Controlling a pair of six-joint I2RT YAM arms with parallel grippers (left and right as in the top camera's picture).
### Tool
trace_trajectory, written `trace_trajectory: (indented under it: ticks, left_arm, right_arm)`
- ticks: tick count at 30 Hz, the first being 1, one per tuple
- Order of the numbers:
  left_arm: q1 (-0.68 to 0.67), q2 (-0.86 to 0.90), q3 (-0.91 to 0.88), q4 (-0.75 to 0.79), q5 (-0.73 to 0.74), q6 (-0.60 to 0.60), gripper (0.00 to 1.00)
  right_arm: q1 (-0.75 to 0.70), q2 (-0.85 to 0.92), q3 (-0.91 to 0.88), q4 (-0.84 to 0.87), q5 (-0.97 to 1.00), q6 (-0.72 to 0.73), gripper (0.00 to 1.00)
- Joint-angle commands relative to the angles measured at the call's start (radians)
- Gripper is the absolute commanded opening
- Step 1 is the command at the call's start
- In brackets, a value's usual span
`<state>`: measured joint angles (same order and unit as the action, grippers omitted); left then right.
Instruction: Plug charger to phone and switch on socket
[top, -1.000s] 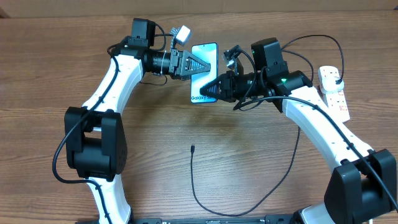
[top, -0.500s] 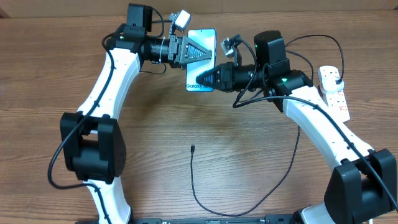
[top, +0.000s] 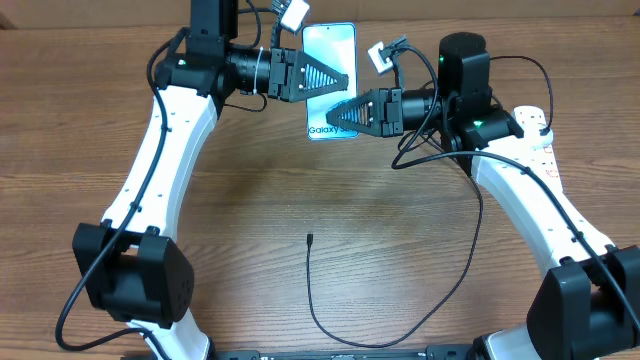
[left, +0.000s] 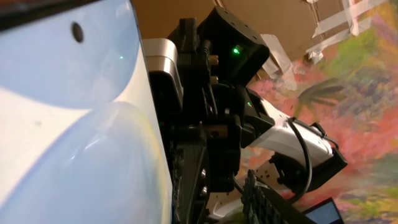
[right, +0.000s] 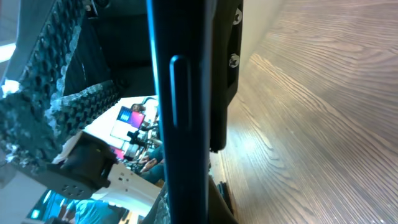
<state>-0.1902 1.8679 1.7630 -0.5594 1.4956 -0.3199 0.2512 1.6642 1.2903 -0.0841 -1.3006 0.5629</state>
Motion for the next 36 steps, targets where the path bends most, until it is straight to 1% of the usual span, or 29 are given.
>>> trace_trajectory:
  ticks: [1,4,7,9,12,15,16,21,28,31,33,36]
  left_arm:
    - [0.002,-0.083,0.045,0.026,0.085,-0.003,0.52]
    - [0.002,-0.084,0.045,0.077,0.085,-0.05,0.52]
    - [0.002,-0.084,0.045,0.166,0.085,-0.13,0.45]
    - [0.002,-0.084,0.045,0.232,0.085,-0.193,0.39]
    - [0.0,-0.084,0.045,0.304,0.085,-0.258,0.26]
    - [0.0,-0.084,0.045,0.329,0.085,-0.272,0.12]
    - [0.0,-0.084,0.045,0.328,0.085,-0.272,0.1]
    - [-0.003,-0.083,0.045,0.328,0.081,-0.271,0.1]
    - [-0.034,-0.083,0.045,0.328,0.04,-0.269,0.13]
    - [-0.039,-0.083,0.045,0.328,0.041,-0.26,0.1]
    - [-0.039,-0.083,0.045,0.328,0.042,-0.26,0.05]
    - [-0.039,-0.083,0.045,0.328,0.042,-0.26,0.04]
  right_arm:
    - [-0.044,0.002,0.005,0.014,0.042,0.077,0.04]
    - [-0.044,0.002,0.005,0.017,0.042,0.085,0.04]
    - [-0.044,0.002,0.005,0.017,0.044,0.085,0.04]
    - [-0.044,0.002,0.005,0.016,0.045,0.085,0.04]
    - [-0.044,0.002,0.005,0.016,0.044,0.085,0.04]
    - [-0.044,0.002,0.005,0.016,0.044,0.085,0.04]
    - [-0.043,0.002,0.005,0.016,0.044,0.085,0.04]
    - [-0.043,0.002,0.005,0.016,0.045,0.087,0.05]
    - [-0.037,0.002,0.005,0.016,0.076,0.126,0.04]
    - [-0.023,0.002,0.005,0.016,0.1,0.129,0.04]
    - [-0.015,0.002,0.005,0.016,0.134,0.157,0.04]
    - [-0.01,0.002,0.005,0.016,0.19,0.174,0.04]
